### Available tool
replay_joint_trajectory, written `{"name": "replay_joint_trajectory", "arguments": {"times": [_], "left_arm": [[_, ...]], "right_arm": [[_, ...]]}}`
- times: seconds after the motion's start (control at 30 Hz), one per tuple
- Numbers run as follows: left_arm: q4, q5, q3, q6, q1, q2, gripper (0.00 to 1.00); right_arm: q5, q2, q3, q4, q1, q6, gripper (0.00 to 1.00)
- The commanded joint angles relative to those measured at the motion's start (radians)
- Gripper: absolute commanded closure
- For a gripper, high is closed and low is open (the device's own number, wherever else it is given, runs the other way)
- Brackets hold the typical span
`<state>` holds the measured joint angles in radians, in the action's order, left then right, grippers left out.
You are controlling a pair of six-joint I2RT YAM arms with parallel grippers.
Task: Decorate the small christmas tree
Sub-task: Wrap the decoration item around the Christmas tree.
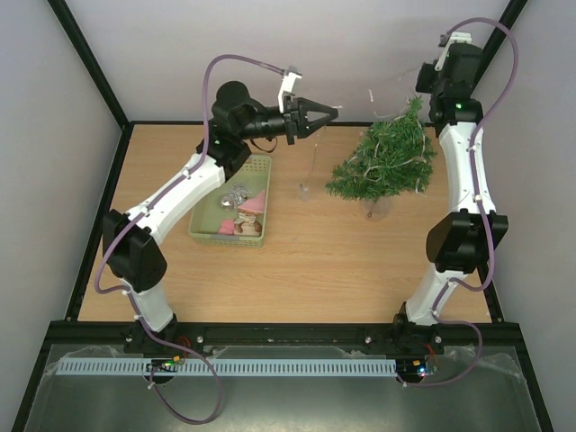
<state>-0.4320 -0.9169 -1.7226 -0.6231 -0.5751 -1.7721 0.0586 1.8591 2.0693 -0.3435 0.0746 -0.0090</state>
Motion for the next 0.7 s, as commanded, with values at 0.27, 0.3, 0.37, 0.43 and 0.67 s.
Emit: {"name": "replay_joint_trajectory", "arguments": {"times": [0.27,0.3,0.37,0.43,0.67], "left_arm": [[0.094,-0.079,-0.049,0.242,-0.117,0.023,0.98],[0.122,-0.080,-0.054,0.268,-0.126,0.023,0.98],[0.172,-0.079,-0.058,0.316,-0.144,0.027,0.98],[0.208,-0.077,-0.058,0.349,-0.157,0.032,0.97],[0.271,-0.067,-0.044,0.415,-0.195,0.045,0.98]], "right_arm": [[-0.220,-0.168,-0.315,0.093,0.021,0.135,0.98],[-0.236,-0.182,-0.339,0.106,0.022,0.138,0.98],[-0.260,-0.213,-0.387,0.128,0.028,0.150,0.98],[-0.280,-0.247,-0.434,0.147,0.037,0.160,0.98],[-0.297,-0.324,-0.555,0.175,0.076,0.188,0.98]]}}
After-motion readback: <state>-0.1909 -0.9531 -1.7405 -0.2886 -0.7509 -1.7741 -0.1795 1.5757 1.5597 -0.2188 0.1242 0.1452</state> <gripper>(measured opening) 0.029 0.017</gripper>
